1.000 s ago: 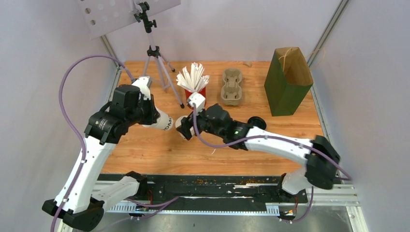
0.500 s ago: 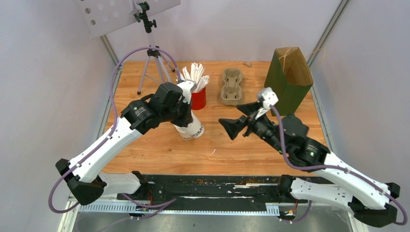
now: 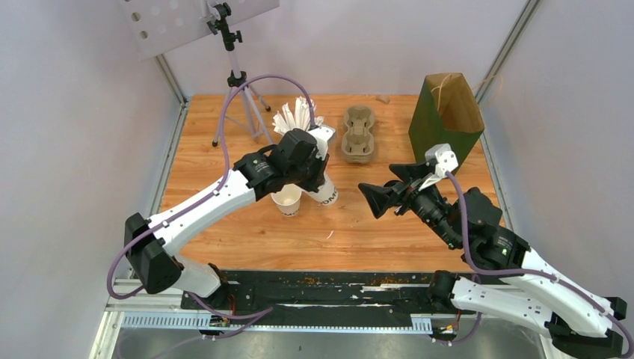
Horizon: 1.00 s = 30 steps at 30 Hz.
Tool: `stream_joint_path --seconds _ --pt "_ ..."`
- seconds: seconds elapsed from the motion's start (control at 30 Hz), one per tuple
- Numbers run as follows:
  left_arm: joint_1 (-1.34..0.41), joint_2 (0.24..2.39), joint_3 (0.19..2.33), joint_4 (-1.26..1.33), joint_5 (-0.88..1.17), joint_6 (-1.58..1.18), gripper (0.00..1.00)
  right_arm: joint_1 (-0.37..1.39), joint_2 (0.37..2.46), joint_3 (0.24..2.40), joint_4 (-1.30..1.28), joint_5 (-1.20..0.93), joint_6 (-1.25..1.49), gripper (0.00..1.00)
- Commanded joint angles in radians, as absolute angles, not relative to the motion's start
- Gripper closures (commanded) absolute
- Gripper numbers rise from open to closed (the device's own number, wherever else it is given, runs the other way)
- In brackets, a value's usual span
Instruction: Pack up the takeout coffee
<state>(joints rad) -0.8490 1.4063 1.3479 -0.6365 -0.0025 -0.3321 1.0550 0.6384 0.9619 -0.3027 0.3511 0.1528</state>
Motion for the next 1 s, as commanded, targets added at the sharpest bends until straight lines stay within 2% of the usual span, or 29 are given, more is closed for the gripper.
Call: stream_joint_path --seconds 0.0,0.33,0.7,0.97 --pt "-0.851 1.408 1.344 -0.658 -0.148 -0.251 1.0 1.054 0.652 0.946 -0.325 0.37 0.157 0.0" --pt "-0.851 1.402 1.21 -0.597 -0.186 -0.265 1.0 1.054 0.649 0.951 -0.354 0.375 0.16 0.0" --pt "-0.947 1.505 1.258 -0.653 -0.251 -0.346 1.0 1.054 0.694 0.942 -0.513 0.478 0.255 0.0" --pt "-0.987 1.55 1.273 -0.637 -0.208 -0.386 0.87 1.053 0.647 0.934 -0.524 0.512 0.294 0.0"
